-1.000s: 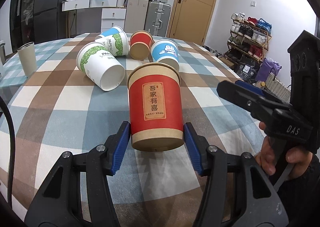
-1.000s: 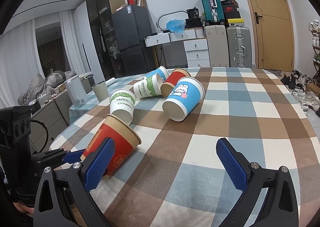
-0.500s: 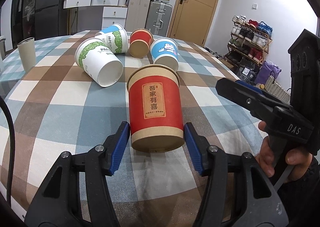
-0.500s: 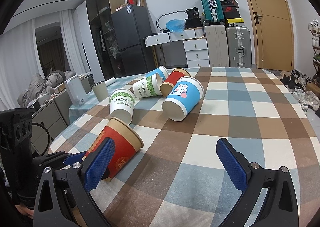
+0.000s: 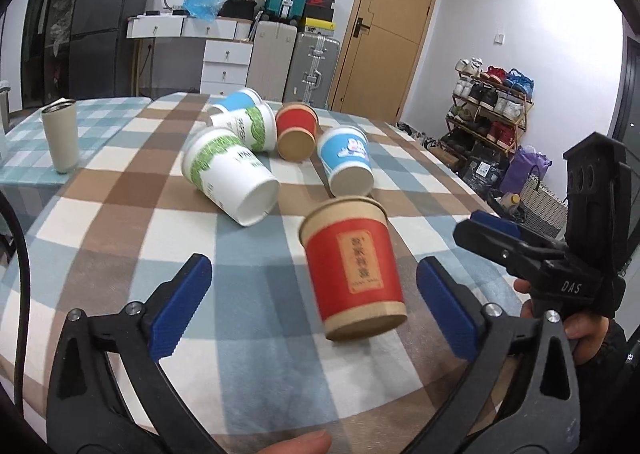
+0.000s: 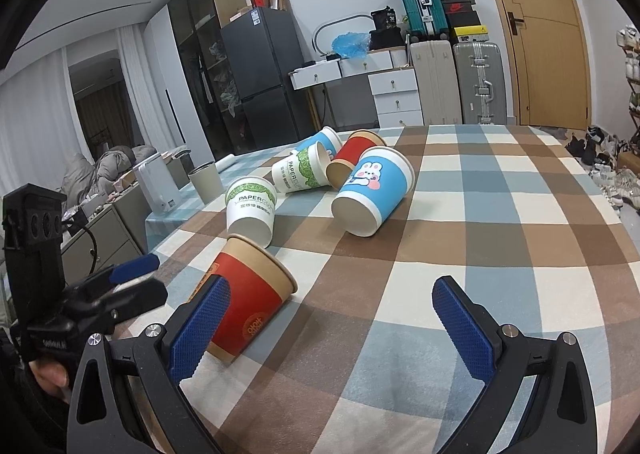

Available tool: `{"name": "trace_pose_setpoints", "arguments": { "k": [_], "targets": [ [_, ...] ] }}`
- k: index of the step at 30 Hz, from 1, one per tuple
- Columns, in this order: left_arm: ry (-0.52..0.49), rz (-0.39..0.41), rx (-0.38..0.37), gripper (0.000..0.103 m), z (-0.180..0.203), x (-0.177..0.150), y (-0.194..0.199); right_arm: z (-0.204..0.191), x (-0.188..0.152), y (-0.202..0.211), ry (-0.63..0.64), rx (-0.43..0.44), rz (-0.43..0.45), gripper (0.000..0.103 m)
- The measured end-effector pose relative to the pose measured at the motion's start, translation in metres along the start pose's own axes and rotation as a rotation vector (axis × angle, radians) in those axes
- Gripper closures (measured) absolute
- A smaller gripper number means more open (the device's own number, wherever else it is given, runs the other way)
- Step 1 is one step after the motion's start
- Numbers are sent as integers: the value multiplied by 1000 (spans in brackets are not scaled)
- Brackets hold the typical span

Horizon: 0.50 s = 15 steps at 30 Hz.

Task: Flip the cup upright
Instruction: 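Lift the red cup with the left tool and swing it toward the right tool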

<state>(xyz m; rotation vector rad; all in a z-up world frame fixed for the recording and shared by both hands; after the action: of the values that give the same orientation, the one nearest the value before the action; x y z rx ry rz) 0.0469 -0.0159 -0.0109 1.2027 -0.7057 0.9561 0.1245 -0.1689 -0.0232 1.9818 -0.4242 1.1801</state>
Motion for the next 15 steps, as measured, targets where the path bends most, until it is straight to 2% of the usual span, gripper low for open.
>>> {"name": "trace_pose_setpoints", "arguments": {
  "k": [6,12,15],
  "targets": [
    [-35,36,26,1,-24,9,0,-8,-2,-7,-10,24,-28,0],
    [-65,55,42,1,-32,7,-1,-15,0,-15,-28,43,-47,0],
    [-63,52,43,1,-34,5,-3,-20,1,-17,6,15,-36,0]
  ]
}}
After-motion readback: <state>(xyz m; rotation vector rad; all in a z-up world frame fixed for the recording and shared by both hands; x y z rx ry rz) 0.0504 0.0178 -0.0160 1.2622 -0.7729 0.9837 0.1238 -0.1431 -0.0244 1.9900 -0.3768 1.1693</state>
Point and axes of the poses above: each gripper's, at about its wrist camera, not at the fingertips, and y roughly against the way its jaws point, z to its right, x to its top, the point moved 5 cm from there along -y, roughly the way its jaws point, and after that the axes turned 4 degrees about z, right-handed, at the moved point
